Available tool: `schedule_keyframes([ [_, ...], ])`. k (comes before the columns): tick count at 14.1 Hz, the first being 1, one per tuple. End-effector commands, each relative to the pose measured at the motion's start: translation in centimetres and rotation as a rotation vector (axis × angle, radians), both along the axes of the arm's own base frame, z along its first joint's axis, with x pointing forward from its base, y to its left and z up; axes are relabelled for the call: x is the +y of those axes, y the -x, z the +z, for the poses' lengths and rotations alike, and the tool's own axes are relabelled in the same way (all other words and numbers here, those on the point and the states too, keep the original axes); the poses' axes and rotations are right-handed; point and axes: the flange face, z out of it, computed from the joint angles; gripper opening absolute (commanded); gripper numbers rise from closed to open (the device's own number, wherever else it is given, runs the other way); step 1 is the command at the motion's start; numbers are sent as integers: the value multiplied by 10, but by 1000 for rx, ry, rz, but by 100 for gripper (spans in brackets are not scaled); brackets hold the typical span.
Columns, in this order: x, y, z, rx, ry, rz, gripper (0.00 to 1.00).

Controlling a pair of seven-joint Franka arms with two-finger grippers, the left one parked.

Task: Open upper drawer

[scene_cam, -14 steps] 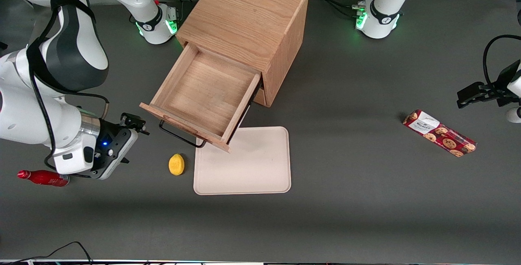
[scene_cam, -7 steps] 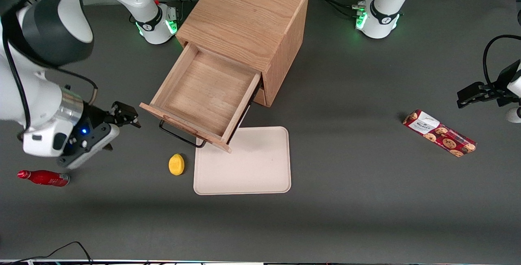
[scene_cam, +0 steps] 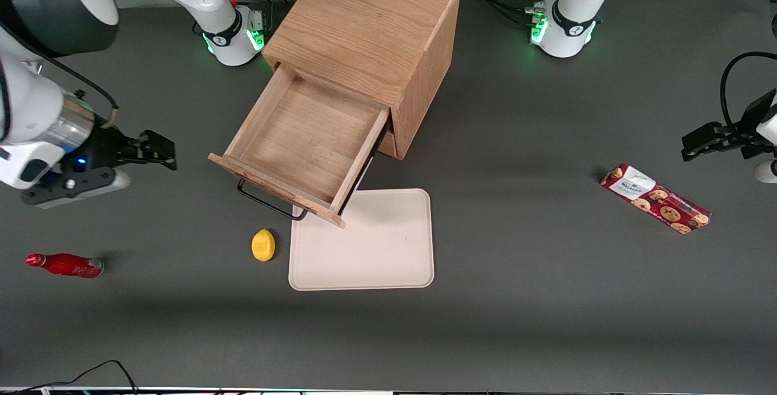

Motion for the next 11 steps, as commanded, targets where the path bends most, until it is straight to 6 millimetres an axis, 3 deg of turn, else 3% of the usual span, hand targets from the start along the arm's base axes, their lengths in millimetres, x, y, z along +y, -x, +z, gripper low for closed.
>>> schedule_keyframes([
  [1, -46, 15, -6, 11, 16, -104, 100],
  [4, -85, 25, -13, 40, 16, -167, 100],
  [8, -86, 62, 9, 4, 72, -176, 100],
  [11, -88, 62, 15, -11, 73, -174, 100],
])
